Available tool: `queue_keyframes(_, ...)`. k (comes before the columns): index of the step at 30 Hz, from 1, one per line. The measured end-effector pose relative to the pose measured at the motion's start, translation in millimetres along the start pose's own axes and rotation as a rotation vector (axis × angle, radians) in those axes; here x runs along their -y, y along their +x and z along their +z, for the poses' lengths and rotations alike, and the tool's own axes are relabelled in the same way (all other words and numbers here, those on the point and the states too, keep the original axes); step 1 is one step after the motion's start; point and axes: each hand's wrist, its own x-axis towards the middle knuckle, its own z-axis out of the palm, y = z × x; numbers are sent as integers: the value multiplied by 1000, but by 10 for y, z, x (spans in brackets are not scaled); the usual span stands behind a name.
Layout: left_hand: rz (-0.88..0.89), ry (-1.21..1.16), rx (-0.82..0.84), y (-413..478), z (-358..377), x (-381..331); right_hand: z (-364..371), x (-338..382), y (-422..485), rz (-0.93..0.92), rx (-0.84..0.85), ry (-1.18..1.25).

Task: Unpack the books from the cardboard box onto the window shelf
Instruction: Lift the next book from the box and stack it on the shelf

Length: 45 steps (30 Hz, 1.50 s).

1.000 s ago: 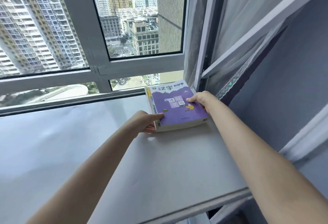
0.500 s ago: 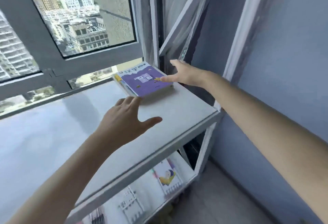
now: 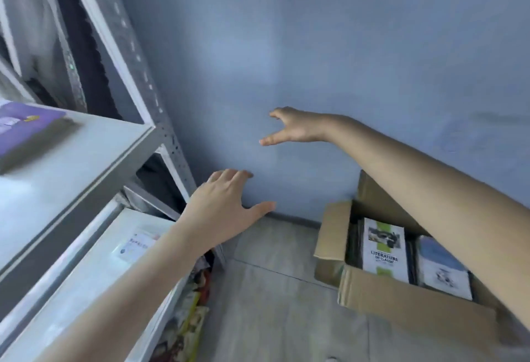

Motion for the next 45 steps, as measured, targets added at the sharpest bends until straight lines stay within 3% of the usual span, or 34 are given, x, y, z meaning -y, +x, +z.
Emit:
queue_keyframes(4,109,17,109,534,637,-940,-215,-1392,-432,186,5,31)
queue_keyframes(8,111,45,154,743,1043,-1212,-185,-1962,-547,205,8,47)
queue_keyframes(13,139,92,298,1220,1997,-1872,45,-3321,-635,338,57,94)
queue_keyframes(26,225,121,630,2299,4372,-2162,1500,-5478,-98,707,211,216)
queue_keyframes(36,-71,13,830,2389,6241,-2155,3092,-6774,-34,987,53,440)
queue_keyframes(45,-369,-111,719,2118,6935,-2157,3762,-7232,-20,964,-207,542)
